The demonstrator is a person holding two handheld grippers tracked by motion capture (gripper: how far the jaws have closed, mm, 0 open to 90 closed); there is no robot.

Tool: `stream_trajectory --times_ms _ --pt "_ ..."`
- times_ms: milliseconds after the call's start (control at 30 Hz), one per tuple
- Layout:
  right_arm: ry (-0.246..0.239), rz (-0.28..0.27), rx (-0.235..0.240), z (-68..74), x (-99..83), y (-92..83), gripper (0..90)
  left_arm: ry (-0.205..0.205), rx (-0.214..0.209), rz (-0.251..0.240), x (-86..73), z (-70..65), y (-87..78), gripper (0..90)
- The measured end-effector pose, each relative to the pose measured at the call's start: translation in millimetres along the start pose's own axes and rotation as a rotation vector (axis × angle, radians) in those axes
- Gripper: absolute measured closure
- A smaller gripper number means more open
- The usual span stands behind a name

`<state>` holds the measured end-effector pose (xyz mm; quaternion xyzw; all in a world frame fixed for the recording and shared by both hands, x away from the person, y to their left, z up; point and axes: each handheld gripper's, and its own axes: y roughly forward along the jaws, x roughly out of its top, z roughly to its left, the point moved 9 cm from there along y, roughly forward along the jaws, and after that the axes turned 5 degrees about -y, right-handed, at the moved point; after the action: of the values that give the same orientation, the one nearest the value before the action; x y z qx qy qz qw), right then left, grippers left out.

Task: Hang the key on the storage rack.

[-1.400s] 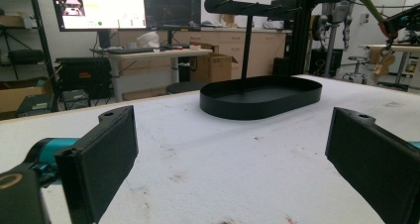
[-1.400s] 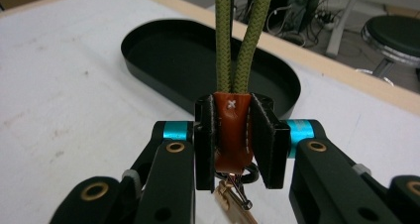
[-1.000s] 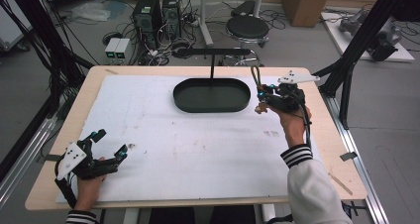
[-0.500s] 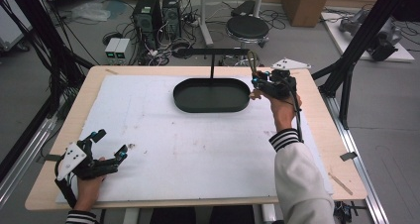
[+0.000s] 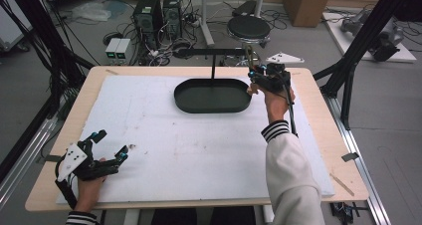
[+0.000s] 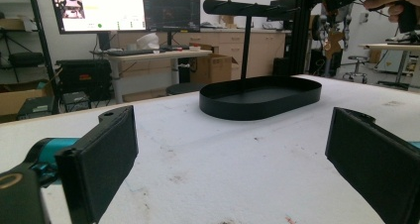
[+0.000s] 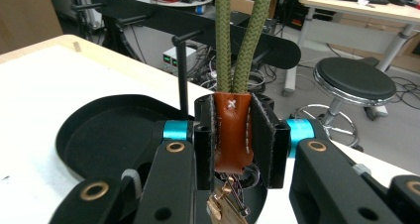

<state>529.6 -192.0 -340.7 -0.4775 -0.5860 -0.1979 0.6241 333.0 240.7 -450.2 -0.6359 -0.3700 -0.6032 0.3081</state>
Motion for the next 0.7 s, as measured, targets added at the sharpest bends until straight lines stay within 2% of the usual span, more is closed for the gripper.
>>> stream_trajectory --times_ms 133,200,467,700 --pt "0.012 -0.004 -0.014 -3.5 -1.7 6.2 73.1 0.000 0.000 0.000 0.0 0.0 0.0 6.5" --pt "0.037 -0.008 -0.011 -3.4 -3.0 9.2 73.0 0.001 0.001 0.001 -0.1 0.0 0.0 6.4" --pt "0.041 0.014 -0.020 -3.6 -11.7 24.9 73.0 0.001 0.001 0.000 0.0 0.0 0.0 6.5" --pt "0.039 0.032 -0.034 -6.4 -16.3 29.6 73.0 0.000 0.000 0.000 0.0 0.0 0.0 6.5"
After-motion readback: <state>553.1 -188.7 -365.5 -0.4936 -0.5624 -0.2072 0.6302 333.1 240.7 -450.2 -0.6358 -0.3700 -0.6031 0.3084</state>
